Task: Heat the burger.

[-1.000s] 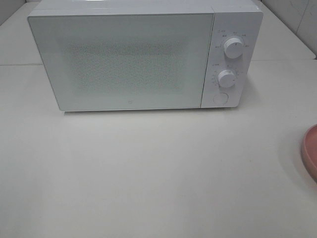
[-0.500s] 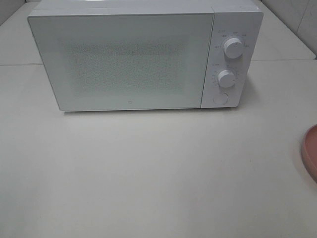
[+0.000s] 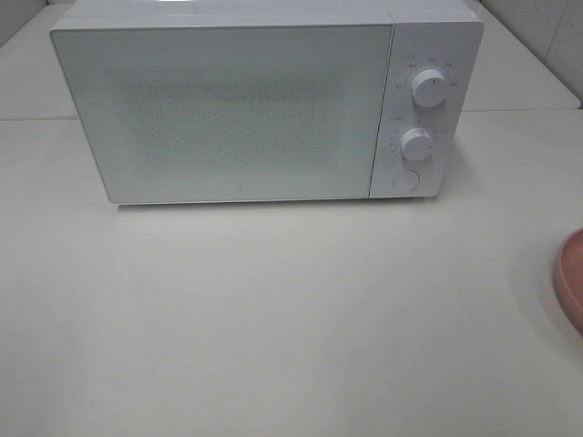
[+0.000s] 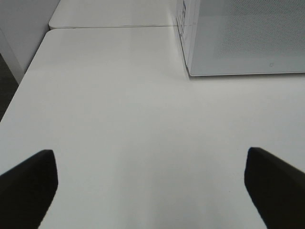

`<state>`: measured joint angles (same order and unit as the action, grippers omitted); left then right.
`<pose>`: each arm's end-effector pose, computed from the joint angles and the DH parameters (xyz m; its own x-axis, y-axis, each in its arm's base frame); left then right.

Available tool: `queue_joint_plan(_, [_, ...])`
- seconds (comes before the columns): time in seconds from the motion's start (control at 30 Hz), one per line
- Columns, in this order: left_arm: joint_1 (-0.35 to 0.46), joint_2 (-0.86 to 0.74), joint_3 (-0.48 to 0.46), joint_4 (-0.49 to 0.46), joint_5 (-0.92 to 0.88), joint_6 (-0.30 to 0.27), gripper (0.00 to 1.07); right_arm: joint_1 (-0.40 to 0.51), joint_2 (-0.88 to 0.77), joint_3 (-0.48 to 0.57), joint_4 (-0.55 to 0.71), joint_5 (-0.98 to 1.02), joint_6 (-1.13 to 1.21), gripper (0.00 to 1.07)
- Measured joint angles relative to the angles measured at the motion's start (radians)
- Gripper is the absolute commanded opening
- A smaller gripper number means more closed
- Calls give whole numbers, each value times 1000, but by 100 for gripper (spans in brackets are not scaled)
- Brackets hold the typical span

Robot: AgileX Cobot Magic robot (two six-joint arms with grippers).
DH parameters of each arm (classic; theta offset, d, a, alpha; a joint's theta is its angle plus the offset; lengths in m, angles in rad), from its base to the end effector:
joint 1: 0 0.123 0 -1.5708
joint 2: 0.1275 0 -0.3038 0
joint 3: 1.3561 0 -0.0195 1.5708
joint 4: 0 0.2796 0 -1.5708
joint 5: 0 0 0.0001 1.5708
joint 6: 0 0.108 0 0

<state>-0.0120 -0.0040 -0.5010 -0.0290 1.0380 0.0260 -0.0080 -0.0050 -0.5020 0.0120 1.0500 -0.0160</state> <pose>0.0170 -0.0029 0.2860 -0.4306 0.0164 -0.9024 0.0394 0.9992 -0.0006 0.0162 0.0010 0.2852 -0.4401 -0.0065 -0.8979 -0.0058 1.0000 -0.0044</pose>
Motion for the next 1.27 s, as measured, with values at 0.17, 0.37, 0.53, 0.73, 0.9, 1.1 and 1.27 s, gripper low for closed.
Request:
queue_joint_plan(0.17, [0,0,0,0,0,0,101,0,0,0,0,0,0,98])
queue_joint_plan(0.37, [0,0,0,0,0,0,101,0,0,0,0,0,0,98])
queue_joint_plan(0.53, [0,0,0,0,0,0,101,0,0,0,0,0,0,98])
queue_joint_plan(0.73, [0,0,0,0,0,0,101,0,0,0,0,0,0,98])
queue_joint_plan(0.9, [0,0,0,0,0,0,101,0,0,0,0,0,0,98])
queue_joint_plan(1.1, [0,0,0,0,0,0,101,0,0,0,0,0,0,98])
queue_joint_plan(1.27, [0,0,0,0,0,0,101,0,0,0,0,0,0,98])
